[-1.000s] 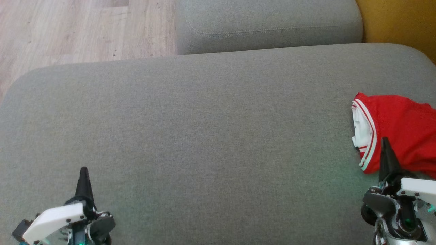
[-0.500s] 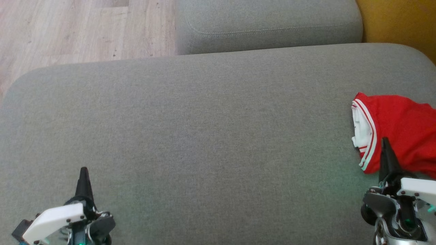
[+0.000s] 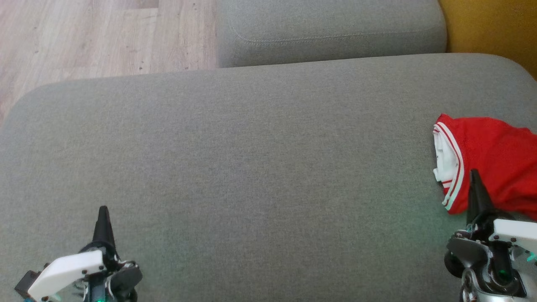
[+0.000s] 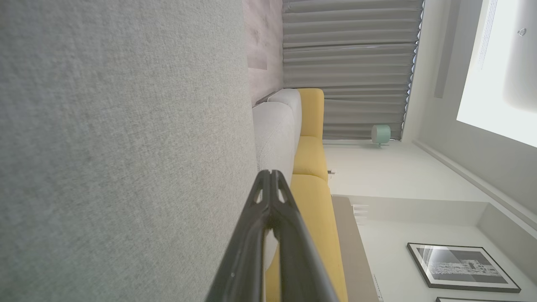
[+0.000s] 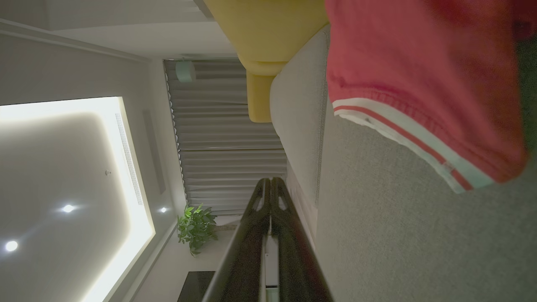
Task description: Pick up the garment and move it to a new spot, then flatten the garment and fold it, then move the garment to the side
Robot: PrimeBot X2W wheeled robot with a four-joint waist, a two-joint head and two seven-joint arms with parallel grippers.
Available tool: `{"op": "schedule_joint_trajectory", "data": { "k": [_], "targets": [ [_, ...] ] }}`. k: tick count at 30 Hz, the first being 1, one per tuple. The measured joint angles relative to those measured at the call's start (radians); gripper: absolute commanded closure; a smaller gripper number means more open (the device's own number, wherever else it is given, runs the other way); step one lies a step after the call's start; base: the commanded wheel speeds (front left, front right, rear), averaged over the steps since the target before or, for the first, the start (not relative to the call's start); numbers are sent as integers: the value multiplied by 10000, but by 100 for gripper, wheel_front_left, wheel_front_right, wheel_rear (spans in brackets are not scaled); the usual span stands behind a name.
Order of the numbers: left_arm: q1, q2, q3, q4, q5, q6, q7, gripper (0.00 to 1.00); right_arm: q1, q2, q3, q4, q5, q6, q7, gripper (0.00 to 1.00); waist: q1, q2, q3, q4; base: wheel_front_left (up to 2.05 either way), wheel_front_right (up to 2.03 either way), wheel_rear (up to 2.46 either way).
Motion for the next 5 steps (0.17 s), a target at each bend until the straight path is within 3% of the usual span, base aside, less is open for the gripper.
{"op": "schedule_joint_trajectory", "data": {
  "k": [5],
  "targets": [
    [0,0,0,0,0,0,0,100,0,0,0,0,0,0,0,100,0,0,0,0,0,0,0]
  ]
}}
